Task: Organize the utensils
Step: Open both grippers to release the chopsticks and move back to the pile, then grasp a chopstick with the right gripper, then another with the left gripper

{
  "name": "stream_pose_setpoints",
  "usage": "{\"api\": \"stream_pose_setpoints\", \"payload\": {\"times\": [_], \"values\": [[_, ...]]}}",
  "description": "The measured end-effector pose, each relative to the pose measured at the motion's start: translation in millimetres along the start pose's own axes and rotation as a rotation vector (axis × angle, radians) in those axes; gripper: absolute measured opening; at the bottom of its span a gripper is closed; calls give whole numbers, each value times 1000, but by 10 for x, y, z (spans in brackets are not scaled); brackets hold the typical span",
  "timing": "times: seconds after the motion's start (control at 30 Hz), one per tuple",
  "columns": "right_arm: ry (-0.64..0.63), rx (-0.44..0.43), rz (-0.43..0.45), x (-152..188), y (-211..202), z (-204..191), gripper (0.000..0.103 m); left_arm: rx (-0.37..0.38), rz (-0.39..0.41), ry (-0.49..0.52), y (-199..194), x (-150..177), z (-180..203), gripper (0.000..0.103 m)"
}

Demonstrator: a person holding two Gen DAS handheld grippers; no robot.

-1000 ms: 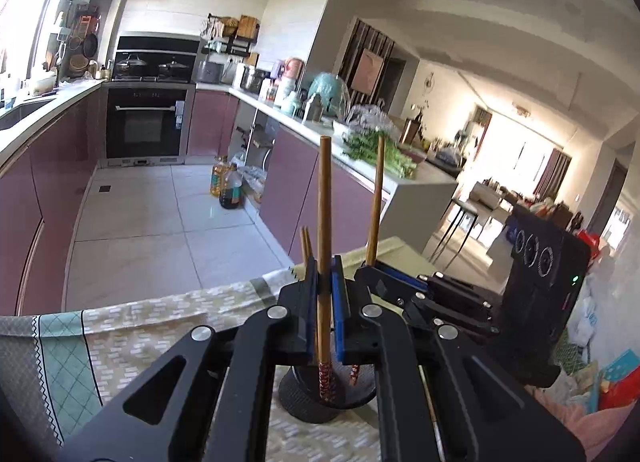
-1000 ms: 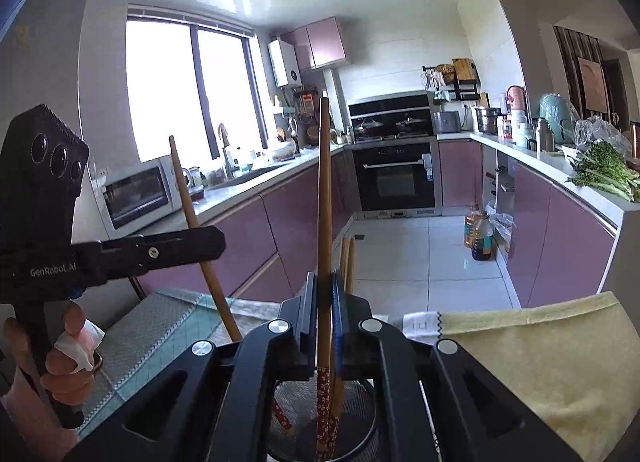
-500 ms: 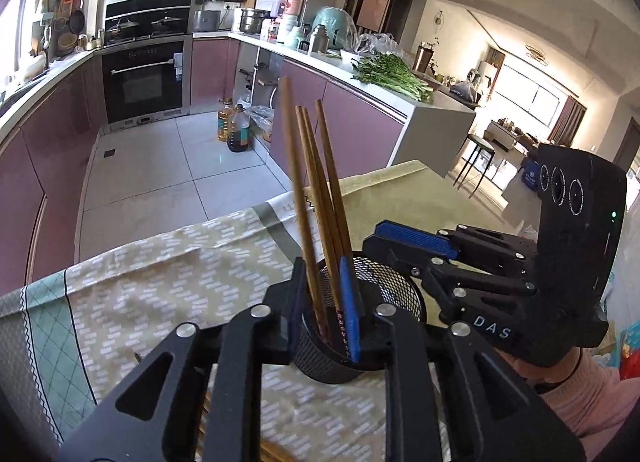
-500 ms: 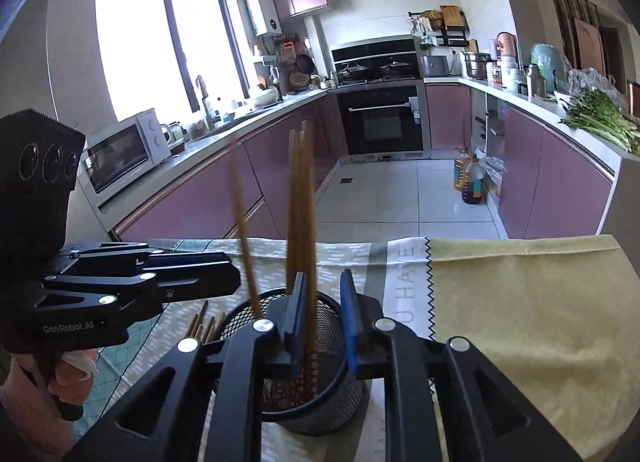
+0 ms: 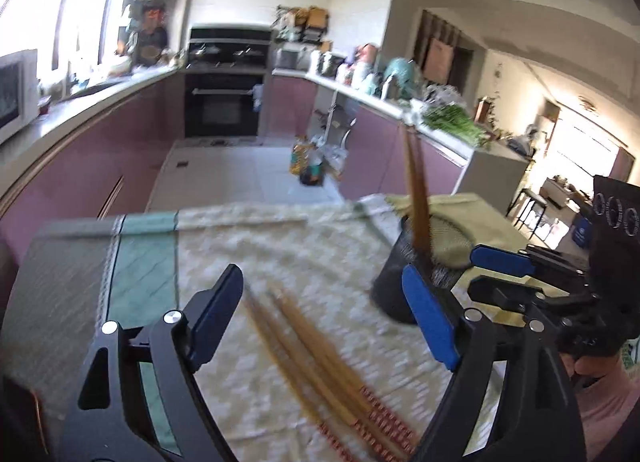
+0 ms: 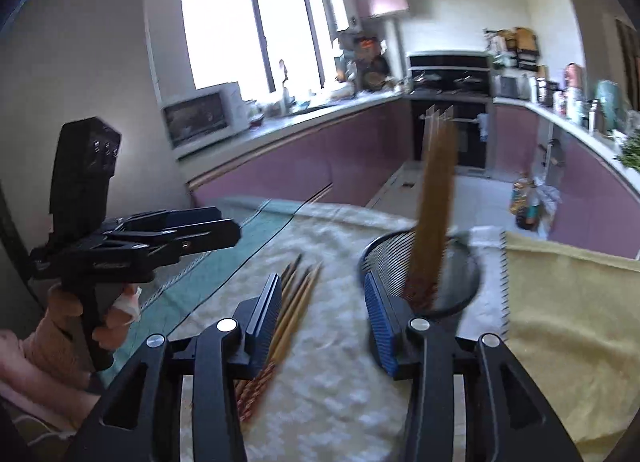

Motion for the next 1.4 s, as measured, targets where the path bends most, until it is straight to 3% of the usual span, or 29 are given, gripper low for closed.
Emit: {"api": "stream_pose_setpoints", "payload": {"times": [0.13,0.3,0.43,0.6,0.83,1.23,1.4], "values": [[2,-68,-101,192,345,-230,41,-56,-77,-54,80,343,-274,83],[30,-88,-202,396,639,-363,41,-106,-150,-103,206,632,-508,81],[51,-85,-240,466,722,-355,38,-121,-202,-92,329,764,-574,73],[59,-90,-266,485,779,-368,27,-96,-251,-97,473,809,-573,57],[60,-87,-289,498,836,-375,23,-55,-287,-81,567,777,-493,38],[36,-45,-327,495,948,-384,19,-34,-322,-32,739,772,-385,21],[53,-45,-334,518,941,-358,13,-31,-330,-40,738,769,-432,22]]}}
Point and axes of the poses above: each gripper's, at about its wrist camera, not at the fingertips, and y roughly the way its jaws point, z to its right, x to its underside, the point moved 7 cm from there along y, roughly the way its jaws point, and after that the axes turned 12 degrees about -y, right-handed, at the moved point
